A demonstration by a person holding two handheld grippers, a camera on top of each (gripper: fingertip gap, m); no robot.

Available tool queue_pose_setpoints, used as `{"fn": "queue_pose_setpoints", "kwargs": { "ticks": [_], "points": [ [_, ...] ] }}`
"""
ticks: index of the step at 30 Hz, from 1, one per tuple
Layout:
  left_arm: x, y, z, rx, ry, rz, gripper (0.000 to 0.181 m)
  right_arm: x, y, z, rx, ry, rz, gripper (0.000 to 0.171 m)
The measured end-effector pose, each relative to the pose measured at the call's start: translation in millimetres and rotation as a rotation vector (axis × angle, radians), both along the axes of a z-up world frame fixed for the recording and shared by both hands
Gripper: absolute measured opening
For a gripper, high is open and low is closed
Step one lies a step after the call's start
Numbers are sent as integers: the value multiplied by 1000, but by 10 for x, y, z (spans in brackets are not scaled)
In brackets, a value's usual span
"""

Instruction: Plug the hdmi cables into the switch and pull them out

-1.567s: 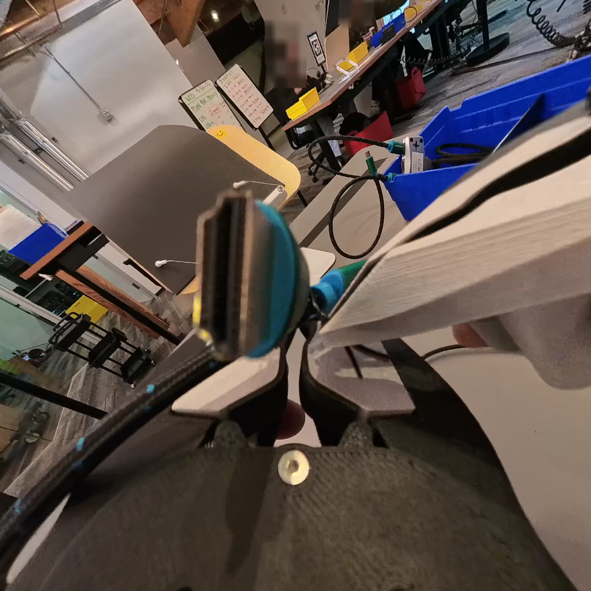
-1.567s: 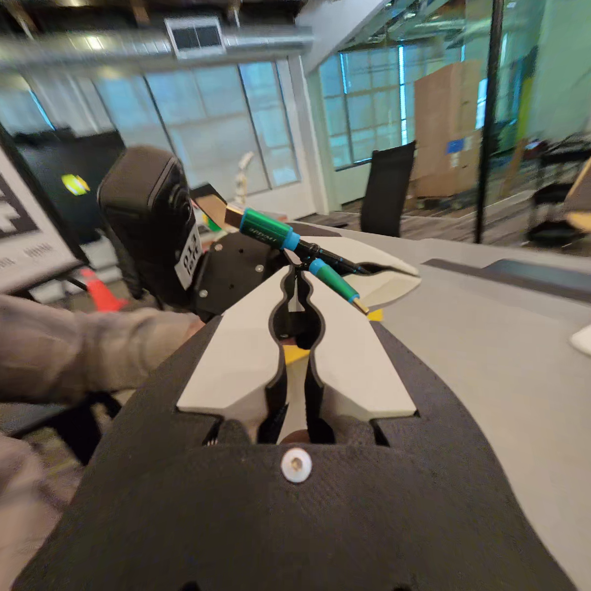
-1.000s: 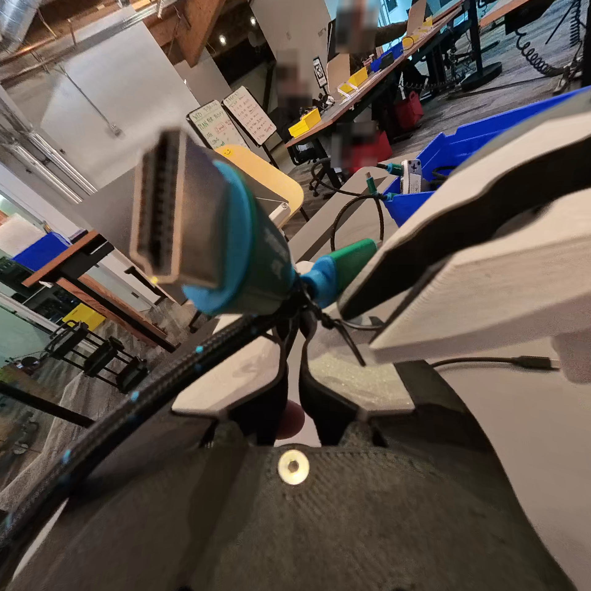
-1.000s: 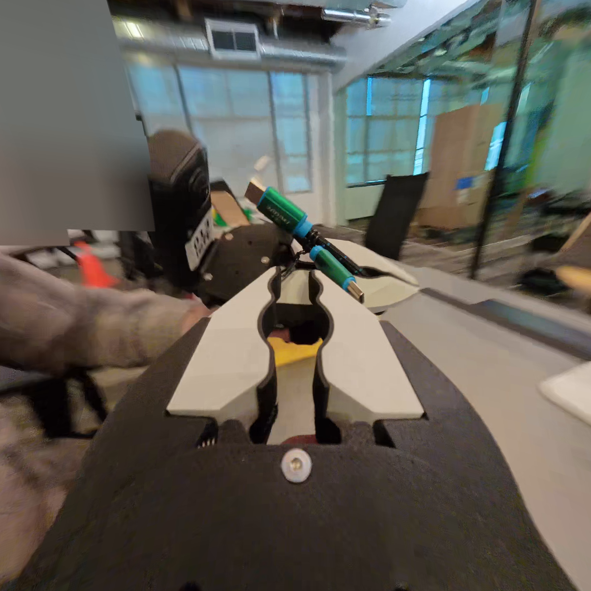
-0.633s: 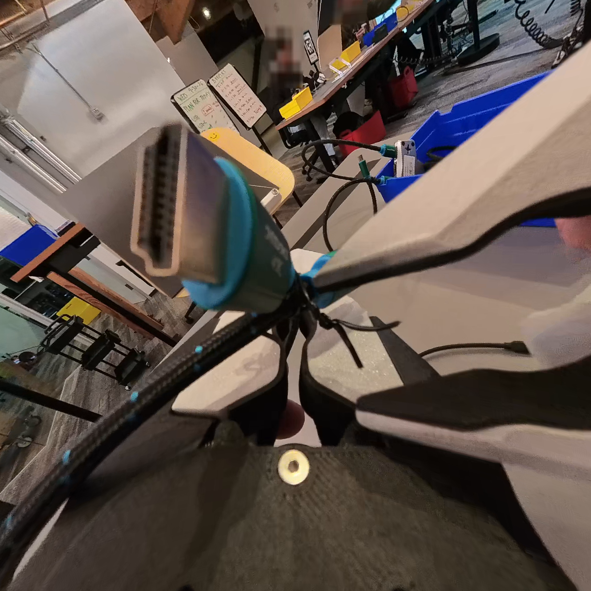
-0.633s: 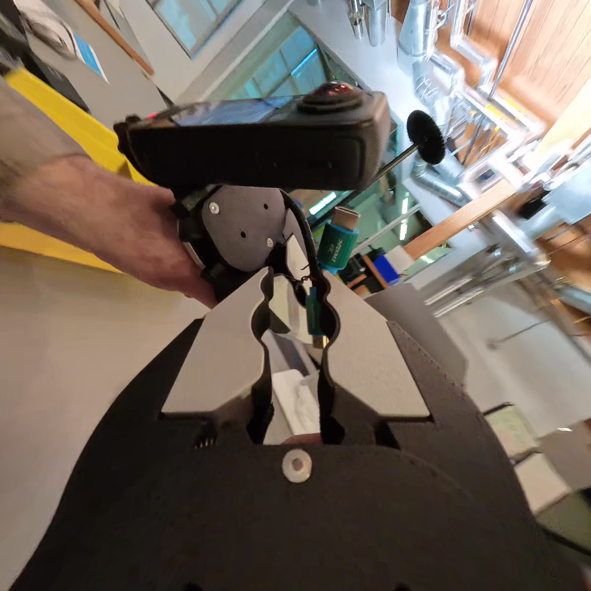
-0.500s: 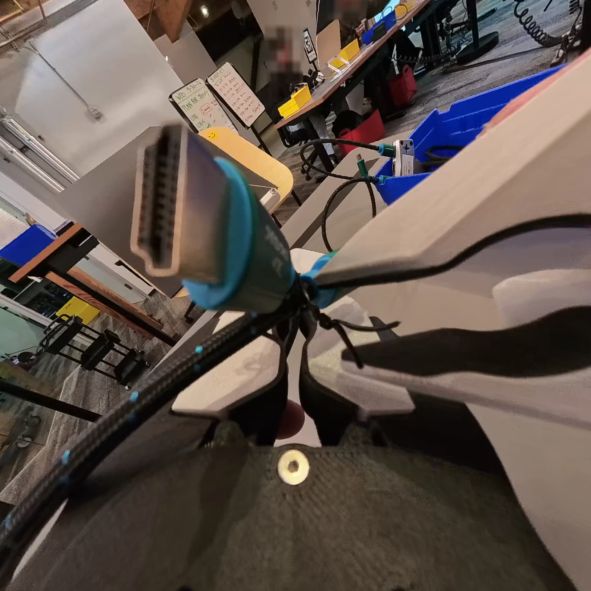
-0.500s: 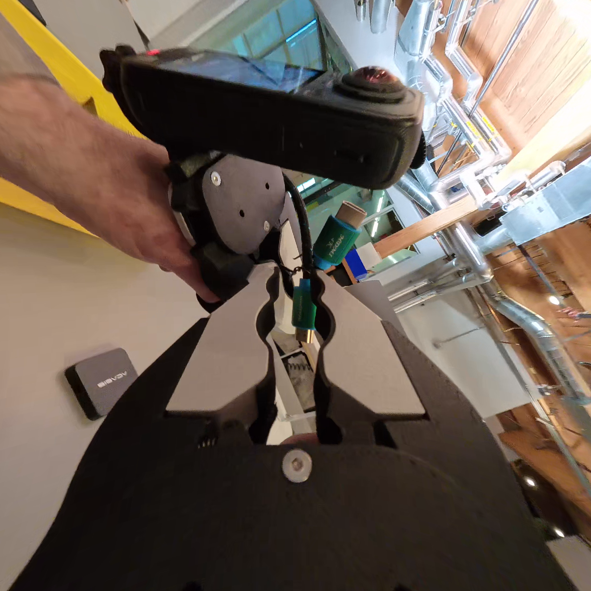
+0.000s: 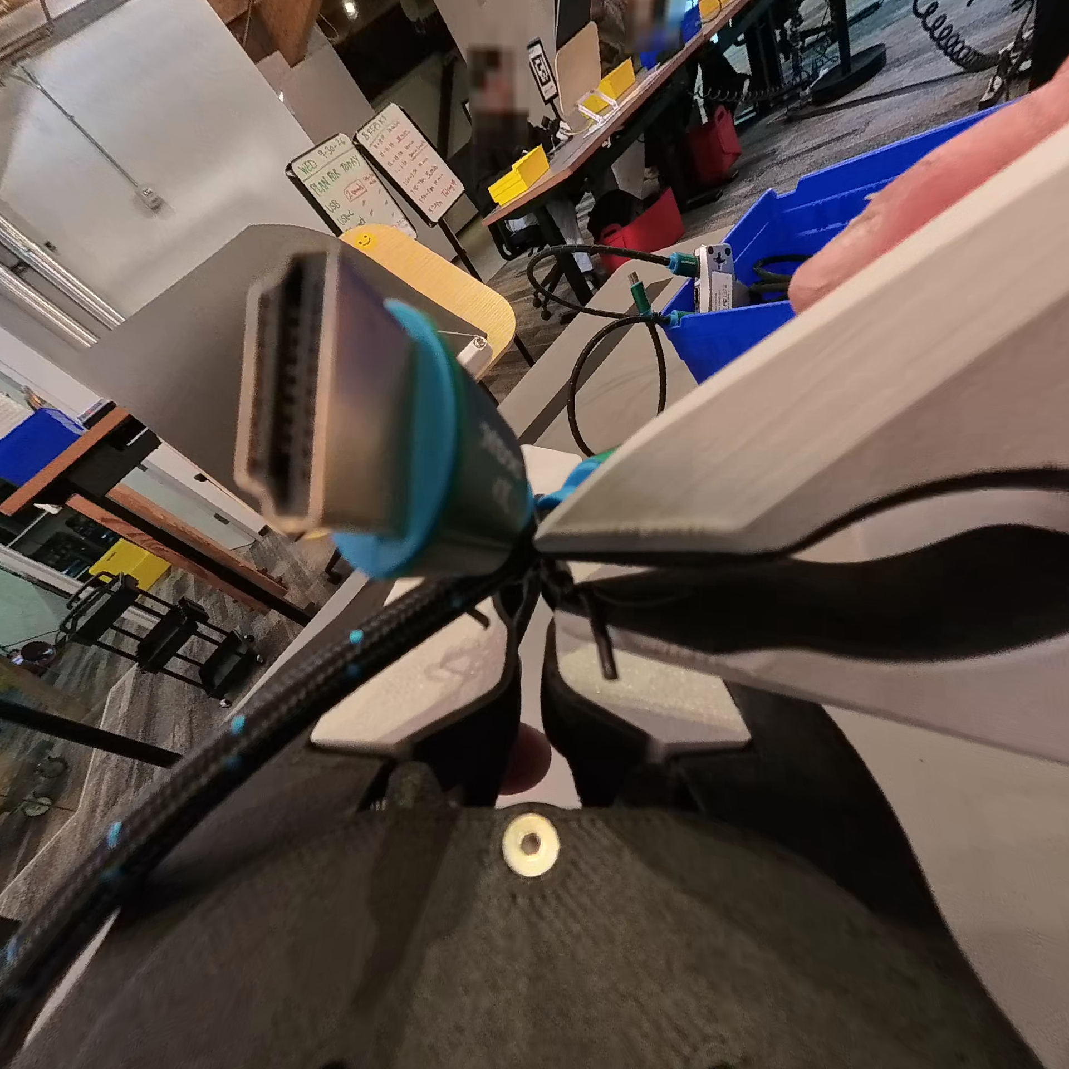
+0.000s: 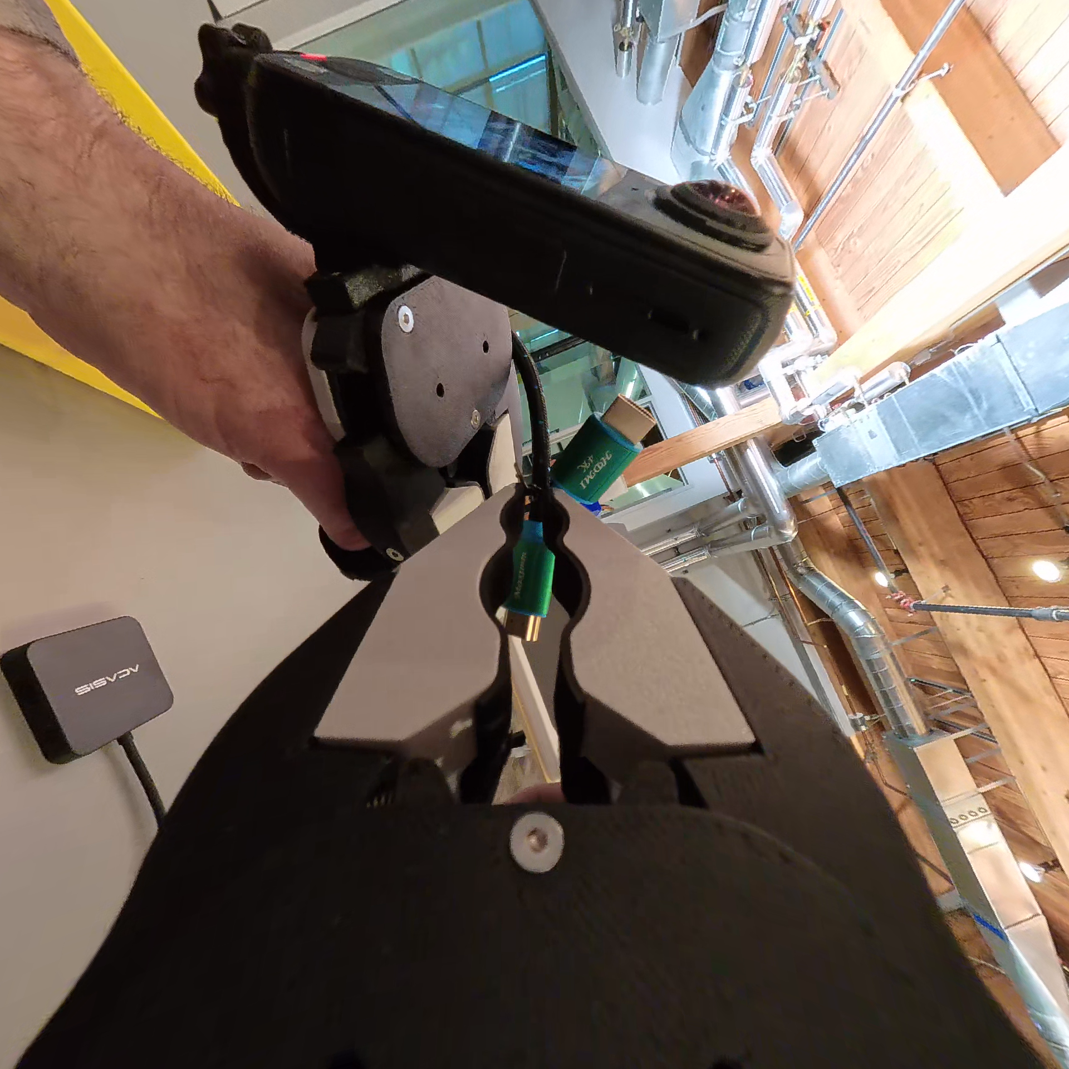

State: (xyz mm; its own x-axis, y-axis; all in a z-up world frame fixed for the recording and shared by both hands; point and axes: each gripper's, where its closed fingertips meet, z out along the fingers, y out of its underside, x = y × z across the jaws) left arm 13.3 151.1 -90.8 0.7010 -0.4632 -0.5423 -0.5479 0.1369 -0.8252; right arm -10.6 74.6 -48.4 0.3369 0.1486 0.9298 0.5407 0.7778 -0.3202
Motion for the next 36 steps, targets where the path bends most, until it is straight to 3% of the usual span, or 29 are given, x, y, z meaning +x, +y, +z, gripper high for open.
{"fn": "queue_pose_setpoints", "kwargs": {
  "ticks": [1,3,6,13,17,19,20,23,24,25,27,28,31,33,36],
  "points": [
    [0,1,-4,-2,0,0,1,1,-3,-3,2,-5,2,2],
    [1,1,-12,-4,1,0,84,5,-9,-9,-25,-6,14,1],
    [-1,3,-2,-4,-6,0,88,-1,-45,-42,-130,5,70,0],
    [-7,5,-6,-18,-19,-4,66,10,-26,-19,-105,34,39,0],
    [11,-8,-22,-18,-10,-9,65,6,-53,3,-49,22,28,8],
    [17,-13,-33,-21,-9,-10,64,1,-54,1,-43,14,26,0],
    [15,-11,-38,-23,-10,-11,85,2,-53,3,-46,15,27,0],
    [13,-10,-39,-19,-7,-7,83,8,-62,6,-90,28,45,0],
    [12,-9,-33,-16,-11,-6,64,12,-65,8,-127,43,58,0],
    [10,-9,-28,-15,-15,-5,64,16,-69,14,-164,60,73,0],
    [6,-13,-8,-11,-22,-4,84,19,-81,25,-231,92,96,0],
    [8,-16,4,-16,-35,-7,65,17,-87,30,-283,121,115,0],
    [18,-23,30,-29,-63,-16,62,19,-102,61,-497,256,198,0],
    [30,-36,62,-28,-72,-25,0,24,-111,102,-714,392,296,0],
    [-18,-4,130,-35,-113,-21,0,59,-69,178,-1127,667,502,0]
  ]
}}
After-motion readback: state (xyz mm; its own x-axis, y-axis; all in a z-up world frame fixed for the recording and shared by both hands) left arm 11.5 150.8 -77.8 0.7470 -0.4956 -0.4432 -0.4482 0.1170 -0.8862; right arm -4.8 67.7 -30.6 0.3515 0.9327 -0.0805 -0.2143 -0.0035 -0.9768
